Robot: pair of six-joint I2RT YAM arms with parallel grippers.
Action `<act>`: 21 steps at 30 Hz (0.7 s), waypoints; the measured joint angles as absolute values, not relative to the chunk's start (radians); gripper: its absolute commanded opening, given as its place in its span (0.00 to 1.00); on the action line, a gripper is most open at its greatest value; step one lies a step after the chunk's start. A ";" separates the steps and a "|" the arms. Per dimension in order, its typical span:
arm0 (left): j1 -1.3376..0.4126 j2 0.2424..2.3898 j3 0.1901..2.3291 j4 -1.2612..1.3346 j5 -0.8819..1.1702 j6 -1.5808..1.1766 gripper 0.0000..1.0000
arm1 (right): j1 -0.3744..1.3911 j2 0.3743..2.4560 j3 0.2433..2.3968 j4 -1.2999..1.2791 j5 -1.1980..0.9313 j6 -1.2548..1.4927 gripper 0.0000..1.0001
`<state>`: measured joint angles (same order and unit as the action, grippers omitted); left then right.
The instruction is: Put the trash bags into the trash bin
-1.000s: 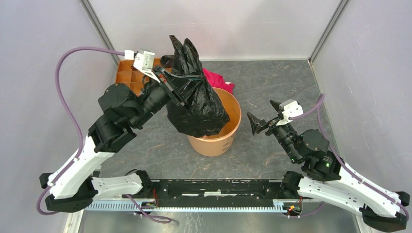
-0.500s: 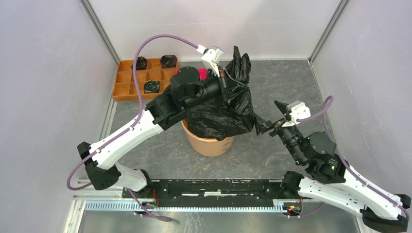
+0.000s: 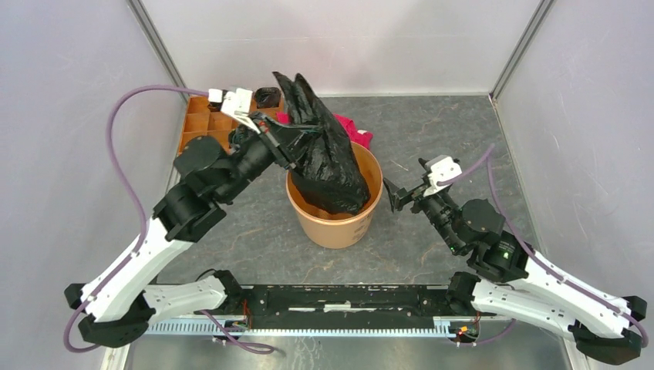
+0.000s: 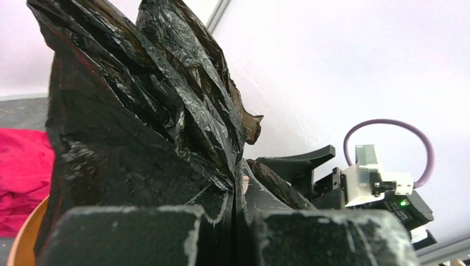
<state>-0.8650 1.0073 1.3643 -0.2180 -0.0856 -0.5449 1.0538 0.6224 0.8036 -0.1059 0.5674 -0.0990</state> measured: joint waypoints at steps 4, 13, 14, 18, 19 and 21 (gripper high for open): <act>-0.864 0.984 1.354 -0.221 -0.101 -0.544 0.02 | 1.054 0.641 0.804 -0.107 0.546 -0.096 0.98; -0.863 1.267 1.425 -0.321 -0.036 -0.524 0.02 | 1.054 0.573 0.813 -0.138 0.544 -0.064 0.98; -0.863 1.270 1.406 -0.324 -0.026 -0.524 0.02 | 1.054 0.565 0.815 -0.138 0.547 -0.057 0.98; -0.861 1.221 1.299 -0.320 0.006 -0.524 0.02 | 1.054 0.567 0.836 -0.128 0.559 -0.012 0.98; -0.860 1.201 1.276 -0.319 0.009 -0.524 0.02 | 1.054 0.586 0.855 -0.142 0.569 0.008 0.98; -0.860 1.149 1.227 -0.315 0.010 -0.524 0.02 | 1.053 0.663 0.933 -0.175 0.593 0.044 0.98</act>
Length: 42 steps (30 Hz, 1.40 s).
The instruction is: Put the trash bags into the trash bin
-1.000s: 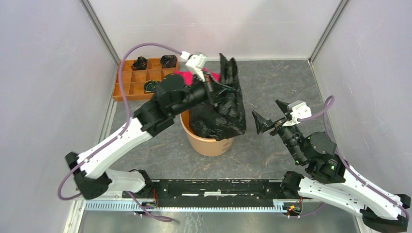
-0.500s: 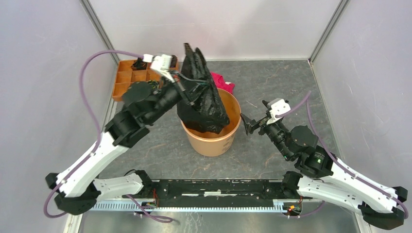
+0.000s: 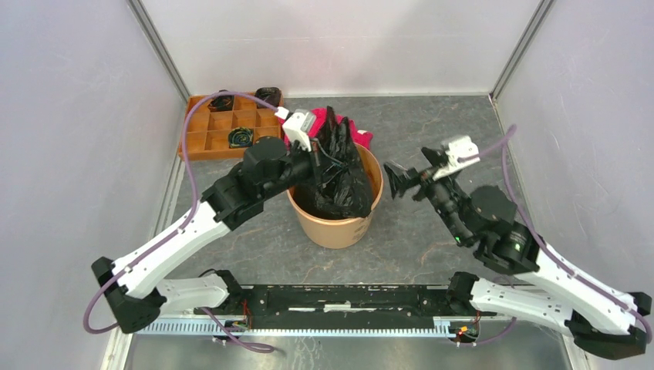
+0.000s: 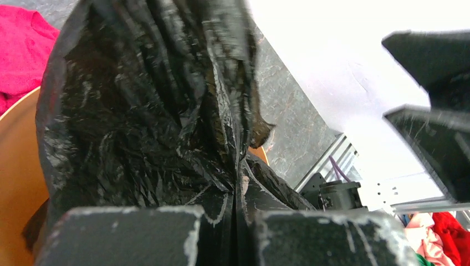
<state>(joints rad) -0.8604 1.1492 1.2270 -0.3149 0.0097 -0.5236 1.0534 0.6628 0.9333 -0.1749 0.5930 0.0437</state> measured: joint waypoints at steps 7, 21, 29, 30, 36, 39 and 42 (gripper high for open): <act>-0.860 1.033 1.148 -0.265 0.009 -0.524 0.02 | 1.020 0.955 1.239 -0.228 0.526 0.140 0.90; -0.860 1.016 1.077 -0.229 0.011 -0.525 0.02 | 0.767 1.111 1.237 -0.128 -0.049 0.344 0.63; -0.860 1.002 1.056 -0.212 0.028 -0.526 0.02 | 0.749 1.165 1.153 -0.023 -0.162 0.392 0.17; -0.860 1.001 1.055 -0.211 0.028 -0.526 0.03 | 0.747 1.171 1.145 -0.011 -0.169 0.394 0.08; -0.860 0.980 1.051 -0.209 0.024 -0.526 0.17 | 0.733 1.173 1.115 0.067 -0.186 0.397 0.01; -0.860 0.962 1.045 -0.223 -0.011 -0.540 0.46 | 0.728 1.144 1.089 0.099 -0.174 0.383 0.01; -0.860 0.915 1.024 -0.253 -0.062 -0.565 0.61 | 0.725 1.079 1.044 0.106 -0.149 0.355 0.01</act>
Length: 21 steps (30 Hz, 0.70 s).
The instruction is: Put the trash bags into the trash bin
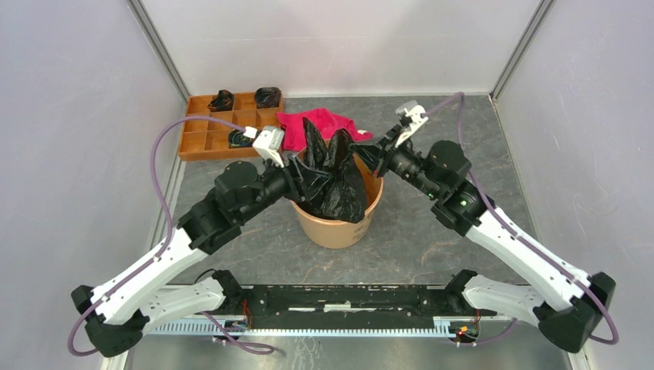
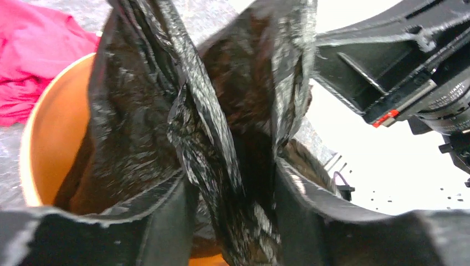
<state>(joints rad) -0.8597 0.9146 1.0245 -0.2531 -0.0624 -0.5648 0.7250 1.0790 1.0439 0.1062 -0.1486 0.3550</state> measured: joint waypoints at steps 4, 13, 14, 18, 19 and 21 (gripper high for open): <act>-0.860 0.818 0.989 -0.289 -0.122 -0.599 0.76 | 0.725 0.957 0.961 0.107 -0.107 0.329 0.01; -0.860 0.714 1.040 -0.370 -0.252 -0.592 1.00 | 0.725 0.826 0.901 0.094 -0.075 0.290 0.01; -0.860 0.730 1.075 -0.376 -0.236 -0.566 1.00 | 0.725 0.827 0.902 0.094 -0.074 0.287 0.01; -0.859 0.883 1.278 -0.402 -0.118 -0.459 1.00 | 0.724 0.878 0.962 0.089 -0.073 0.275 0.01; -0.860 0.926 1.317 -0.401 -0.087 -0.442 1.00 | 0.725 0.900 0.991 0.088 -0.073 0.271 0.01; -0.859 1.023 1.388 -0.404 -0.009 -0.402 1.00 | 0.725 0.939 1.052 0.089 -0.072 0.263 0.01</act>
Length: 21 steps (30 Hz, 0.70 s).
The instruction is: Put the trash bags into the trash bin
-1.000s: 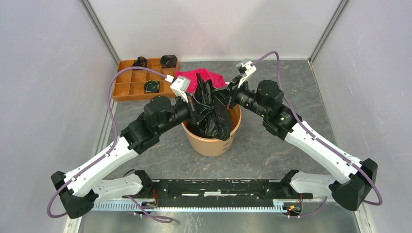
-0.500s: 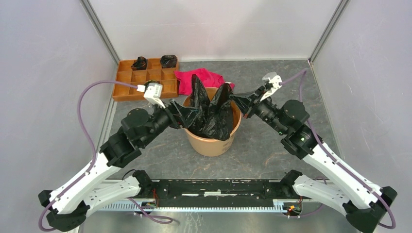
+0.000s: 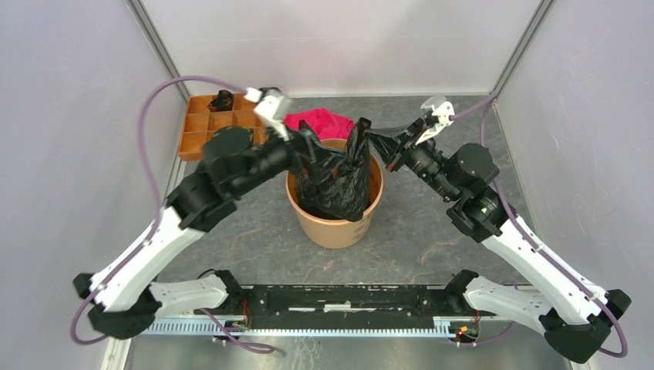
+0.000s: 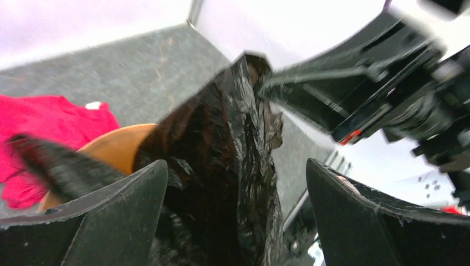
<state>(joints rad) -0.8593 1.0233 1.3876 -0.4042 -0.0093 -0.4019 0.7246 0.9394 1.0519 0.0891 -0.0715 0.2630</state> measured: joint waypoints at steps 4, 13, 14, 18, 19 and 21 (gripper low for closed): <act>-0.860 1.151 1.415 -0.426 0.081 -0.376 0.97 | 0.725 0.957 1.098 0.109 -0.067 0.252 0.01; -0.859 1.250 1.482 -0.553 0.008 -0.368 0.90 | 0.725 0.896 1.060 0.098 -0.059 0.229 0.01; -0.859 1.245 1.486 -0.553 0.000 -0.368 0.92 | 0.725 0.879 1.048 0.088 -0.059 0.224 0.01; -0.859 1.211 1.490 -0.556 -0.006 -0.358 0.94 | 0.725 0.827 1.022 0.037 -0.044 0.206 0.01; -0.859 1.200 1.490 -0.561 -0.014 -0.358 0.96 | 0.725 0.815 1.017 0.027 -0.041 0.203 0.01; -0.859 1.176 1.494 -0.587 -0.056 -0.358 1.00 | 0.725 0.785 1.003 0.013 -0.043 0.192 0.01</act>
<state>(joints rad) -0.8589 1.1755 1.4940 -0.5873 -0.0555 -0.3576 0.7246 0.7849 1.0027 0.0128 -0.0429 0.1925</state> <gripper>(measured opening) 0.952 0.012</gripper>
